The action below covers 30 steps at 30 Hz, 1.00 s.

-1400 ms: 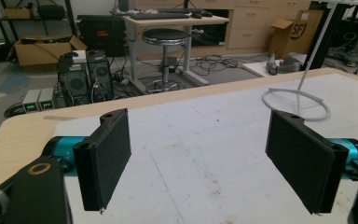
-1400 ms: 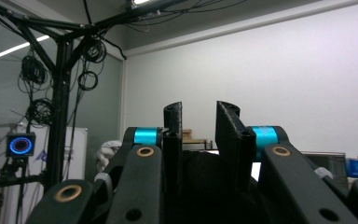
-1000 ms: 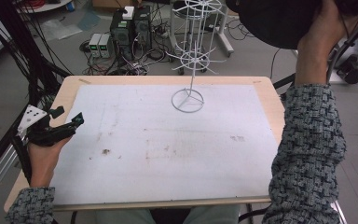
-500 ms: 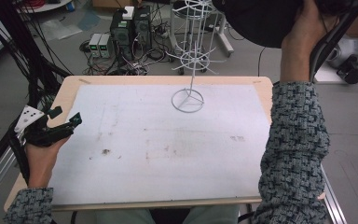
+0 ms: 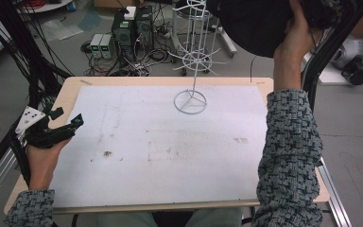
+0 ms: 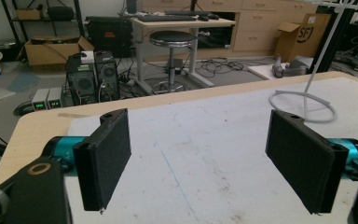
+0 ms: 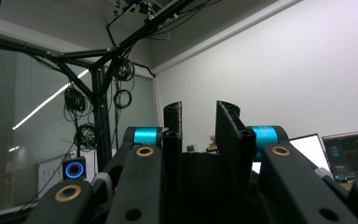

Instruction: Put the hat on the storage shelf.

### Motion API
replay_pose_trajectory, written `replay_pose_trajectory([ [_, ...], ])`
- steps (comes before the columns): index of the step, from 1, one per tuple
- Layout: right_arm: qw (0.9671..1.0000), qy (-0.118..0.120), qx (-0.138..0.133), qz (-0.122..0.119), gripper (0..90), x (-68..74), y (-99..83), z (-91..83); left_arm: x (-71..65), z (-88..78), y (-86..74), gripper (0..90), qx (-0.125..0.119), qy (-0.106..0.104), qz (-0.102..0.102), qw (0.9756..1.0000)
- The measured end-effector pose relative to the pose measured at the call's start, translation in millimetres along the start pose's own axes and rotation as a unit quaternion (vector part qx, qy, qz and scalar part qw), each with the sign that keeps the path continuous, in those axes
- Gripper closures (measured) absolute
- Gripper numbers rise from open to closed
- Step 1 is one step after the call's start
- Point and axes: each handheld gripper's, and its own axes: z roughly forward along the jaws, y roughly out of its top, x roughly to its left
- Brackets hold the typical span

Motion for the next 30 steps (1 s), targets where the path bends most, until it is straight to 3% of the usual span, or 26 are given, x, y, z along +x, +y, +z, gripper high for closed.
replay_pose_trajectory([
  [7,0.9997,0.006,0.006,0.022,72.3,-10.9,-18.3,-9.5,-0.8,0.8,-0.2,22.2,0.001,-0.001,0.000,1.0000],
  [12,0.9997,0.012,0.013,0.018,72.3,-11.9,-24.1,-12.2,-1.6,1.8,-0.5,22.2,0.002,-0.001,0.001,1.0000],
  [30,0.9965,-0.002,0.083,0.011,72.3,-17.4,-46.1,-19.8,-1.7,2.1,-0.4,22.2,0.002,-0.003,0.001,1.0000],
])
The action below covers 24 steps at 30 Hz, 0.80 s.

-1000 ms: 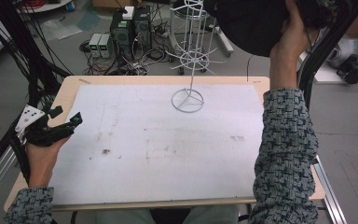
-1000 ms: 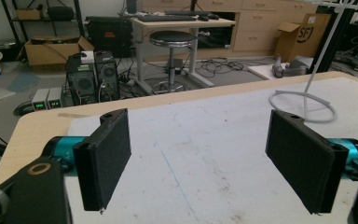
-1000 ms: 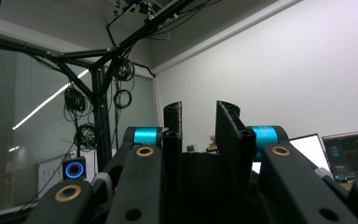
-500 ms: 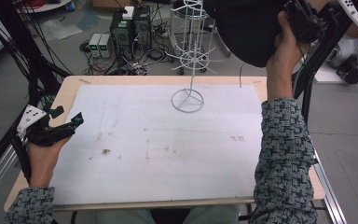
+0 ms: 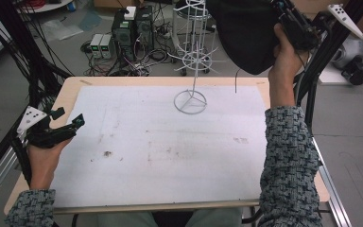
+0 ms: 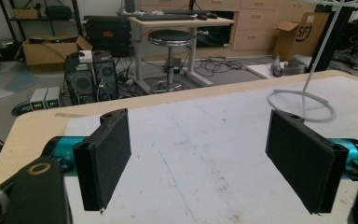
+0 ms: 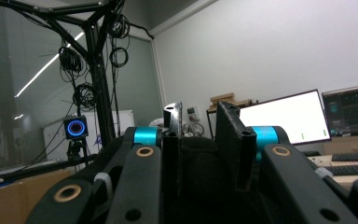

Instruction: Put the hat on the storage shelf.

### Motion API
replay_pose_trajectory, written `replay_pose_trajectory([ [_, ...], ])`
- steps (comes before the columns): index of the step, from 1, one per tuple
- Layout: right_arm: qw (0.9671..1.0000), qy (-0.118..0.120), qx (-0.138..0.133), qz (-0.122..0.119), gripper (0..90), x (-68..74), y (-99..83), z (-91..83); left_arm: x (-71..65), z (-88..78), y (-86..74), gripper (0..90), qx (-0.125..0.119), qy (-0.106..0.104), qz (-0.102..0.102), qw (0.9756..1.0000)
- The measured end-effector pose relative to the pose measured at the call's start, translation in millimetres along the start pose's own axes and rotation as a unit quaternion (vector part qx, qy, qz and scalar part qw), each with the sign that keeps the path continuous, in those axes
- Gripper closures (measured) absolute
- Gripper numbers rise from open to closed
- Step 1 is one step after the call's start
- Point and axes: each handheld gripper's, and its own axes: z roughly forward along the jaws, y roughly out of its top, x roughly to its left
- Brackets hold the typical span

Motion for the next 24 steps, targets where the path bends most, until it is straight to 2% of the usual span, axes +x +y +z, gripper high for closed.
replay_pose_trajectory([
  [9,0.9998,0.008,0.018,0.000,72.1,-4.4,-19.3,-3.5,-1.6,1.4,0.3,22.2,0.002,-0.003,0.002,1.0000],
  [13,0.9996,0.011,0.026,0.010,72.0,-7.1,-31.8,-4.2,-1.1,1.2,0.1,22.2,0.000,-0.002,0.001,1.0000],
  [17,0.9991,0.019,0.037,0.005,71.9,-7.1,-37.7,-0.7,-0.3,1.1,0.0,22.2,0.001,-0.001,0.000,1.0000],
  [18,0.9991,0.018,0.039,-0.002,71.9,-6.0,-38.7,0.8,-0.3,1.1,0.0,22.2,0.000,-0.001,0.000,1.0000],
  [20,0.9987,0.018,0.048,-0.001,71.9,-5.5,-40.8,2.3,-0.1,0.8,0.2,22.2,0.001,-0.002,0.001,1.0000],
  [21,0.9981,0.012,0.060,0.001,71.9,-6.8,-43.6,3.8,-0.2,0.7,0.3,22.2,-0.001,-0.002,0.000,1.0000],
  [24,0.9977,0.011,0.067,0.002,71.8,-7.9,-45.3,4.5,-0.2,0.3,0.6,22.2,-0.002,-0.001,0.000,1.0000],
])
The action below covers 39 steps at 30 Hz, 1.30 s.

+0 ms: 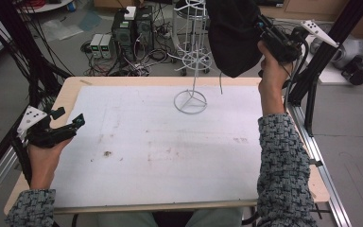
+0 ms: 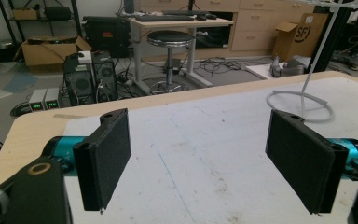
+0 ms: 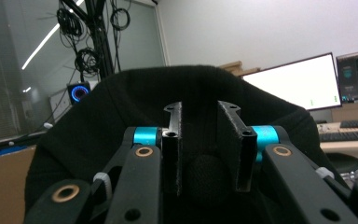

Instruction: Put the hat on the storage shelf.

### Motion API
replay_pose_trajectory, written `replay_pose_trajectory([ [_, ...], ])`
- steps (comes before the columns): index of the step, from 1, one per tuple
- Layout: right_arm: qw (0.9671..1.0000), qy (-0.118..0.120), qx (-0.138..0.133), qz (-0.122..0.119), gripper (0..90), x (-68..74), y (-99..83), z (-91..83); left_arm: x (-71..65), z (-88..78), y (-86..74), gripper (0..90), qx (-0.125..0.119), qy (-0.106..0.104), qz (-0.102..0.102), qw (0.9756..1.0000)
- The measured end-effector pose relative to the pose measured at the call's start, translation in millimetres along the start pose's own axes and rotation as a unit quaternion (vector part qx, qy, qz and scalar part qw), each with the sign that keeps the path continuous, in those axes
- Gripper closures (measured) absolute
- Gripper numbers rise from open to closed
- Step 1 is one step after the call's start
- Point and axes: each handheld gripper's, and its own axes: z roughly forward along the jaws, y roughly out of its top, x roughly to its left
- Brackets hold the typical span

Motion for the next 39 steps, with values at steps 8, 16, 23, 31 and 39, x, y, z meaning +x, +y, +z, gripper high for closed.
replay_pose_trajectory([
  [8,0.9996,-0.003,0.027,0.003,71.7,0.4,-4.8,4.2,-0.9,0.1,0.3,22.2,-0.001,-0.001,0.000,1.0000],
  [16,0.9987,-0.010,0.049,0.005,71.3,-4.5,-19.7,2.0,-1.0,0.2,0.3,22.2,0.001,-0.001,0.002,1.0000],
  [23,0.9981,-0.010,0.059,-0.014,70.0,0.5,-23.0,6.2,-1.3,1.0,-0.2,22.2,0.003,-0.001,0.002,1.0000],
  [31,0.9969,-0.014,0.072,-0.030,66.2,5.2,-26.8,11.0,-0.3,0.4,-0.1,22.2,0.000,-0.001,0.000,1.0000],
  [39,0.9944,-0.026,0.085,-0.057,60.4,11.9,-26.3,11.0,-0.1,-0.2,0.3,22.2,0.000,0.000,-0.001,1.0000],
])
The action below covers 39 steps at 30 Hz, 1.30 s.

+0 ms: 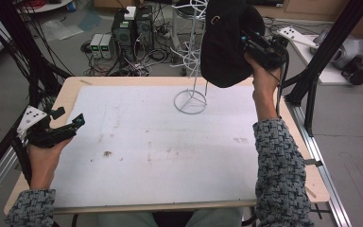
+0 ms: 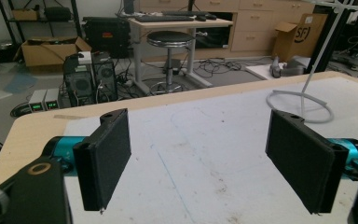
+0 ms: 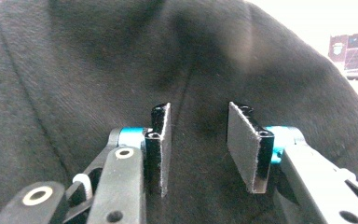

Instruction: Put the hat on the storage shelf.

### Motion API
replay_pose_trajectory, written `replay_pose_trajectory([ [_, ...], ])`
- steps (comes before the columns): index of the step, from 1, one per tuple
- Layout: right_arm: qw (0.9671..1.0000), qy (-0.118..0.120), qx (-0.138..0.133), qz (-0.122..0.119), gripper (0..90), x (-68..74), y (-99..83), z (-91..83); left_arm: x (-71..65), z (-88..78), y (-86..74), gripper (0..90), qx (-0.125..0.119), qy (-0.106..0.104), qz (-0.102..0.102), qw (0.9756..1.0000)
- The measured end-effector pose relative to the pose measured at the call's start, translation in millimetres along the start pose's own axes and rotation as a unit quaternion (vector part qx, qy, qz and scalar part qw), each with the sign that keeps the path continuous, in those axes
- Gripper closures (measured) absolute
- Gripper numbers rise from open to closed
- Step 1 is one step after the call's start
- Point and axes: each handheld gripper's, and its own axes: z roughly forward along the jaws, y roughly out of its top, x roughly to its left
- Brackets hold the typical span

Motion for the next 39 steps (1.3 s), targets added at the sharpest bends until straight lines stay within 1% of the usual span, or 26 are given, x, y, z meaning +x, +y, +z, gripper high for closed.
replay_pose_trajectory([
  [1,1.0000,-0.001,-0.001,-0.006,58.6,1.3,1.0,-1.2,0.2,0.0,-0.1,22.2,0.000,0.000,0.000,1.0000],
  [3,1.0000,-0.003,-0.003,-0.006,56.8,3.0,2.9,-3.6,0.2,0.0,-0.2,22.2,0.000,0.000,0.000,1.0000],
  [7,0.9998,-0.009,-0.005,-0.014,51.3,5.1,7.5,-9.9,-0.7,0.6,-0.1,22.2,0.000,-0.002,0.001,1.0000],
  [8,0.9998,-0.013,-0.004,-0.013,49.9,5.1,8.1,-11.3,-1.1,0.7,0.0,22.2,0.000,-0.002,0.001,1.0000],
  [9,0.9999,-0.011,-0.001,-0.007,48.8,4.0,9.0,-14.1,-1.2,0.6,0.0,22.2,0.001,-0.002,0.001,1.0000],
  [12,0.9998,-0.017,-0.003,-0.005,45.3,2.8,11.4,-19.4,-1.2,0.7,0.0,22.2,0.001,-0.002,0.001,1.0000],
  [13,0.9998,-0.016,-0.008,-0.004,43.8,2.6,13.1,-23.2,-1.1,0.6,0.0,22.2,0.001,-0.002,0.001,1.0000],
  [16,0.9997,-0.019,-0.015,-0.007,42.2,3.0,14.3,-29.8,-0.9,0.7,0.0,22.2,0.001,-0.002,0.002,1.0000],
  [17,0.9996,-0.021,-0.014,-0.009,41.6,2.9,14.1,-33.1,-1.1,0.7,-0.1,22.2,0.001,-0.002,0.001,1.0000],
  [19,0.9995,-0.028,-0.012,-0.009,41.3,2.1,12.8,-37.3,-1.7,1.1,-0.1,22.2,0.000,-0.002,0.002,1.0000],
  [20,0.9994,-0.031,-0.011,-0.007,39.4,0.4,11.2,-43.5,-1.9,1.3,-0.1,22.2,0.000,-0.003,0.002,1.0000],
  [22,0.9994,-0.034,-0.007,-0.007,38.6,0.0,11.1,-45.4,-2.3,1.6,-0.1,22.2,0.001,-0.003,0.002,1.0000],
  [26,0.9994,-0.034,-0.005,-0.005,33.9,1.3,9.8,-57.1,-2.3,1.5,0.2,22.2,0.000,-0.003,0.002,1.0000],
  [27,0.9994,-0.032,-0.007,-0.008,33.3,2.2,8.8,-60.2,-2.1,1.5,0.1,22.2,-0.001,-0.003,0.001,1.0000],
  [28,0.9993,-0.035,-0.002,-0.012,32.0,4.5,7.1,-65.2,-2.1,1.5,0.0,22.2,0.000,-0.003,0.001,1.0000],
  [30,0.9990,-0.040,0.002,-0.018,29.7,6.6,4.8,-69.7,-2.1,1.4,-0.2,22.2,0.000,-0.002,0.001,1.0000],
  [34,0.9993,-0.032,0.005,-0.020,27.0,11.5,-1.8,-81.3,-2.5,1.5,0.1,22.2,0.001,-0.004,0.003,1.0000],
  [35,0.9993,-0.031,0.009,-0.022,24.9,12.3,-3.5,-84.4,-2.6,1.5,0.2,22.2,0.001,-0.004,0.002,1.0000],
  [37,0.9994,-0.029,0.011,-0.015,21.8,13.7,-6.2,-88.7,-2.7,1.8,0.5,22.2,-0.001,-0.003,0.001,1.0000],
  [38,0.9994,-0.028,0.011,-0.016,21.5,15.0,-8.5,-92.4,-2.7,1.9,0.5,22.2,-0.001,-0.003,0.001,1.0000],
  [39,0.9993,-0.029,0.013,-0.020,19.3,16.8,-12.6,-97.6,-2.8,2.2,0.5,22.2,-0.002,-0.003,0.000,1.0000],
])
